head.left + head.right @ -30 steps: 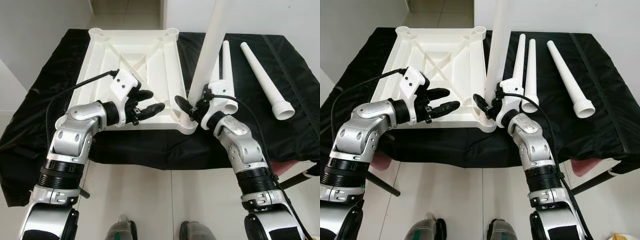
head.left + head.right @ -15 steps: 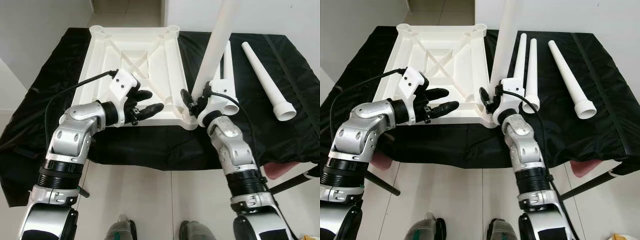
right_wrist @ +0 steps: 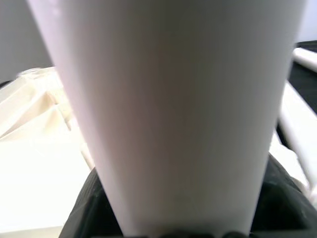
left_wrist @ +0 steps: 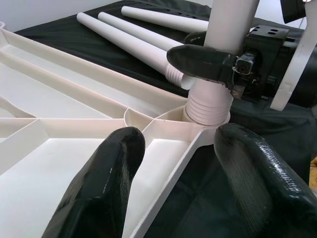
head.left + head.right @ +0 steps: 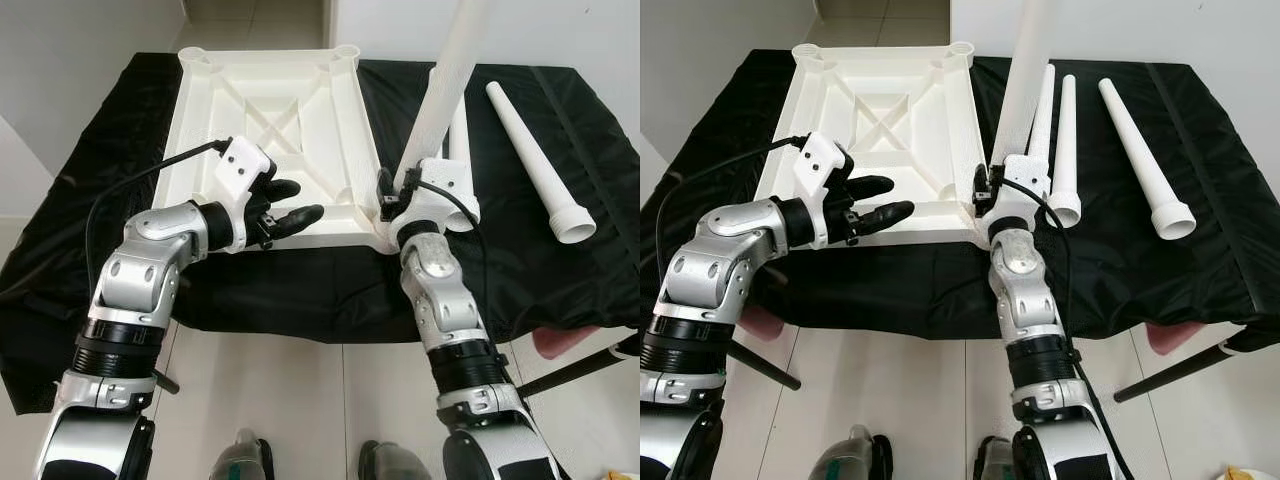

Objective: Building children table

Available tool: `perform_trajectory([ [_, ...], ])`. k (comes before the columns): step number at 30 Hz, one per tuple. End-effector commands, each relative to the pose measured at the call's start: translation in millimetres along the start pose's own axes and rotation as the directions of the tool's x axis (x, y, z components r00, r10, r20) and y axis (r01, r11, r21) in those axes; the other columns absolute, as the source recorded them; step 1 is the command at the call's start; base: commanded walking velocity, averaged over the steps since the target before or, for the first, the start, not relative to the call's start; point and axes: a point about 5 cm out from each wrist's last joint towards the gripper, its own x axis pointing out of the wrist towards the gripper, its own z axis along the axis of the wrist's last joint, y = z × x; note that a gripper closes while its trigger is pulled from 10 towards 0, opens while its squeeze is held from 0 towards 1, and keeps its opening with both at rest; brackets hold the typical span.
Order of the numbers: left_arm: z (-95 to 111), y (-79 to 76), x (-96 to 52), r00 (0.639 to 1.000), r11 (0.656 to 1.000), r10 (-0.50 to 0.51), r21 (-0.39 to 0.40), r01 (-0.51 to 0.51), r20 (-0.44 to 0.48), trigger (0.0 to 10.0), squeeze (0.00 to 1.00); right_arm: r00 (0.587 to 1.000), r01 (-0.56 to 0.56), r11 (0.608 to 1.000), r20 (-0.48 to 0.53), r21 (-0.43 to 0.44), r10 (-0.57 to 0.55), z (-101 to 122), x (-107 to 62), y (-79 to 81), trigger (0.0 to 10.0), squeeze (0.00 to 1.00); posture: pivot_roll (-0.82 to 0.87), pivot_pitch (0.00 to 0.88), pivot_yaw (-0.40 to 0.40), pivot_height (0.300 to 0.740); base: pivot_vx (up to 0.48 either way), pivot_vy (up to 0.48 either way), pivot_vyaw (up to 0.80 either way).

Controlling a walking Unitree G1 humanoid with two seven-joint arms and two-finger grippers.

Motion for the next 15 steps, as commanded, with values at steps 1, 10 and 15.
perform_trajectory([
  [1,-1.1,5.1,-3.4,0.994,0.994,0.111,-0.007,-0.111,-0.005,10.0,0.0,0.99,0.103,0.995,-0.094,-0.008,-0.103,-19.7,-2.7,-8.3,10.0,0.0,0.02,0.096,0.05,0.74,0.0,0.0,0.0],
  [10,-0.6,5.5,-3.4,0.994,0.993,0.114,-0.01,-0.114,-0.005,10.0,0.0,0.991,0.117,0.993,-0.069,-0.004,-0.117,-17.6,-0.4,-5.3,10.0,0.0,0.02,0.106,0.051,0.74,0.0,0.0,0.0],
  [15,-0.9,6.0,-4.3,0.993,0.993,0.119,-0.014,-0.119,-0.005,10.0,0.0,0.999,0.036,0.998,-0.012,0.056,-0.035,-10.5,0.3,-3.3,10.0,1.0,0.02,0.109,0.052,0.74,0.0,0.0,0.0],
])
